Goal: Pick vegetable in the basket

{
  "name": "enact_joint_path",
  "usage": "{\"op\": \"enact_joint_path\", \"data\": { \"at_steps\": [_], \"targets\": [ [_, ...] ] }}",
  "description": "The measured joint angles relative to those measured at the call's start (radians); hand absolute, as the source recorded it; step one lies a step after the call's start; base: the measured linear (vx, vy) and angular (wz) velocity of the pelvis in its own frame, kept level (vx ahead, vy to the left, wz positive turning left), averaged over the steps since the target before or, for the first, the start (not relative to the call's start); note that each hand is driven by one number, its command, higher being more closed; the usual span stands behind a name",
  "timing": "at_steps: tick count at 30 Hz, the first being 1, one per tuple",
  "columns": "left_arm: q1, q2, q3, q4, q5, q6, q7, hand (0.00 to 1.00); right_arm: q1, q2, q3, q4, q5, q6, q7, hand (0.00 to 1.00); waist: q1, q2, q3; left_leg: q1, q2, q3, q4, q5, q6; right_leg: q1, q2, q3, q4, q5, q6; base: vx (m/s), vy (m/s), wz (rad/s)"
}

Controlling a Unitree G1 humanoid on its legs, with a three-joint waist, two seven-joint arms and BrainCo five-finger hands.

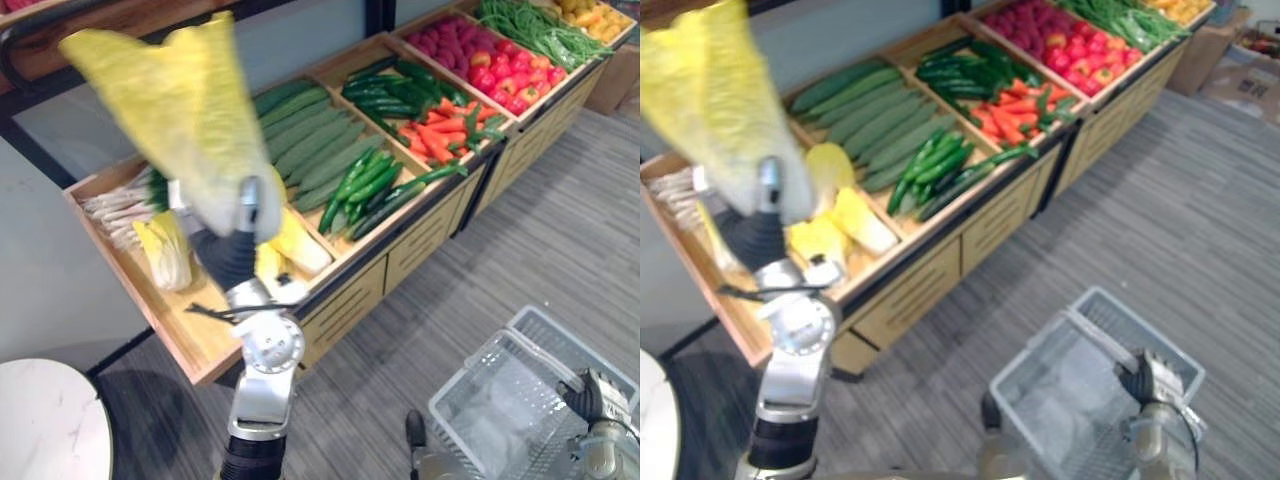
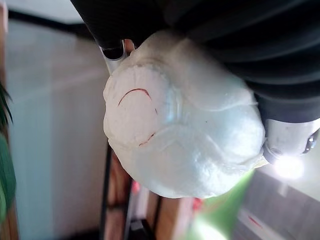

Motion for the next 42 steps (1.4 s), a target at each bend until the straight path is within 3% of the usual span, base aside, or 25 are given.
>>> {"op": "enact_joint_path", "data": {
  "at_steps": [2,7,14,22,30,39,42],
  "targets": [
    [-0.004,0.041,-0.091,0.001,-0.035,-0.025,-0.084,1.00,-0.003,-0.015,0.002,-0.029,0.006,-0.002,0.020,1.00,-0.001,0.012,-0.008,0.003,0.001,0.008,0.000,-0.001,-0.001,-0.001,0.003,0.008,0.000,-0.002,0.004,-0.03,-0.040,-0.13],
    [-0.019,0.111,-0.229,0.061,-0.075,-0.058,-0.232,1.00,-0.015,-0.040,0.034,-0.048,0.032,-0.001,0.071,1.00,-0.001,0.012,-0.009,0.019,-0.002,0.031,-0.004,-0.002,-0.003,-0.001,0.002,0.033,0.000,-0.001,0.006,-0.03,-0.021,-0.15],
    [-0.027,0.131,-0.382,0.293,-0.076,-0.054,-0.407,1.00,-0.017,-0.049,0.075,-0.063,0.041,-0.001,0.119,1.00,-0.018,0.008,-0.009,0.022,-0.023,0.050,-0.021,-0.002,0.001,-0.015,-0.012,0.056,0.000,0.013,0.015,-0.03,-0.009,-0.08],
    [0.021,0.081,-0.451,0.475,-0.066,-0.009,-0.475,1.00,-0.017,0.011,0.078,-0.075,0.041,0.004,0.125,1.00,-0.021,-0.004,-0.014,0.023,-0.035,0.049,-0.020,-0.007,0.013,-0.014,-0.024,0.058,-0.001,0.017,0.021,-0.02,-0.001,0.00],
    [0.092,0.081,-0.548,0.499,-0.066,-0.011,-0.545,1.00,-0.026,0.034,0.077,-0.098,0.041,0.013,0.124,1.00,-0.009,-0.020,-0.013,0.020,-0.042,0.047,-0.020,-0.012,0.021,-0.014,-0.033,0.059,-0.001,0.019,0.024,-0.03,-0.010,0.01],
    [0.123,0.076,-0.616,0.627,-0.055,-0.011,-0.593,1.00,-0.041,0.063,0.054,-0.098,0.041,0.019,0.119,1.00,0.002,-0.032,-0.006,0.019,-0.044,0.043,-0.020,-0.012,0.021,-0.015,-0.035,0.057,-0.001,0.018,0.025,-0.03,-0.018,0.00],
    [0.132,0.038,-0.614,0.714,-0.021,-0.009,-0.594,1.00,-0.043,0.065,0.050,-0.108,0.041,0.021,0.119,1.00,0.004,-0.033,-0.006,0.019,-0.044,0.042,-0.021,-0.012,0.021,-0.015,-0.036,0.056,-0.001,0.018,0.025,-0.02,-0.015,0.01]
  ]
}}
